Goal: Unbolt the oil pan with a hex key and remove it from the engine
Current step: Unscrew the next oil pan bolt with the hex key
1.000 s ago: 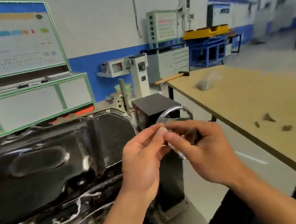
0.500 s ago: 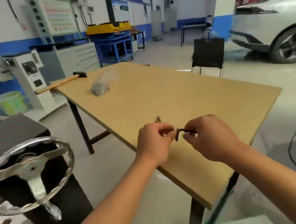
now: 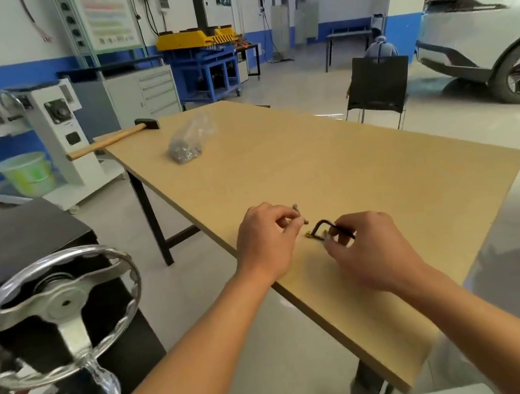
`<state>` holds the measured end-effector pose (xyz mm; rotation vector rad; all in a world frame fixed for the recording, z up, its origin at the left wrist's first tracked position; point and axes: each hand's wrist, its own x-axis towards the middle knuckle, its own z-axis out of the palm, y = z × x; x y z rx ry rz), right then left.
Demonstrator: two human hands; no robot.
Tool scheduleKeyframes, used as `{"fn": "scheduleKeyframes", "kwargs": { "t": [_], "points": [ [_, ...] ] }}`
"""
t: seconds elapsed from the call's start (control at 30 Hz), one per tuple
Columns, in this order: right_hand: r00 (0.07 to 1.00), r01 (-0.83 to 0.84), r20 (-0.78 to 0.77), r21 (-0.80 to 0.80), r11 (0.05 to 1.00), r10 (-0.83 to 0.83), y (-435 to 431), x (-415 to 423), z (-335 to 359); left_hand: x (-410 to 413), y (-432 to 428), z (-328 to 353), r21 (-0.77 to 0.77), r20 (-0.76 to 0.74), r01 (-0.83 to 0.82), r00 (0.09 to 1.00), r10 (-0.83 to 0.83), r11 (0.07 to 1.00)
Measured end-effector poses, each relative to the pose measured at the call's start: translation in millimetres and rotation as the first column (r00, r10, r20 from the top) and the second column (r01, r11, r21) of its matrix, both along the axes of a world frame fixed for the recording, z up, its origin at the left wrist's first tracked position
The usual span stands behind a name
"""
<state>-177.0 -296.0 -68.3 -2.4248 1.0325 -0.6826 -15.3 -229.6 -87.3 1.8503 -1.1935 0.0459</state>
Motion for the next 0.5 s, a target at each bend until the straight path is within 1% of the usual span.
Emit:
{"fn": "scheduleKeyframes", "kwargs": {
  "t": [0.07,0.1,0.13,0.17,0.23,0.3,0.4,0.5],
  "points": [
    [0.982,-0.048,0.187,0.163,0.986,0.017,9,9,27,8,20,25,-0.025,-0.049,0.05,0.997,-0.051,0.998],
    [0.96,-0.098,0.28,0.245,0.965,0.026,18,18,44,12,34,44,-0.023,-0.054,0.078,0.995,-0.079,0.997],
    [0.931,-0.166,0.361,0.308,0.937,0.046,30,29,62,18,50,67,-0.006,-0.041,0.105,0.994,-0.105,0.994],
    [0.901,-0.241,0.426,0.328,0.913,0.084,46,42,79,23,68,91,0.026,-0.015,0.128,0.992,-0.128,0.991],
    [0.828,-0.391,0.521,0.273,0.879,0.206,89,71,113,37,114,143,0.094,0.054,0.16,0.985,-0.166,0.983],
    [0.723,-0.542,0.599,0.185,0.82,0.343,141,98,146,51,173,190,0.149,0.095,0.153,0.981,-0.168,0.977],
    [0.537,-0.742,0.671,0.088,0.665,0.511,218,131,187,67,274,246,0.15,0.155,0.035,0.986,-0.059,0.988],
    [0.329,-0.873,0.686,-0.04,0.485,0.649,298,163,218,74,381,282,0.118,0.149,-0.062,0.988,0.044,0.991]
  ]
}}
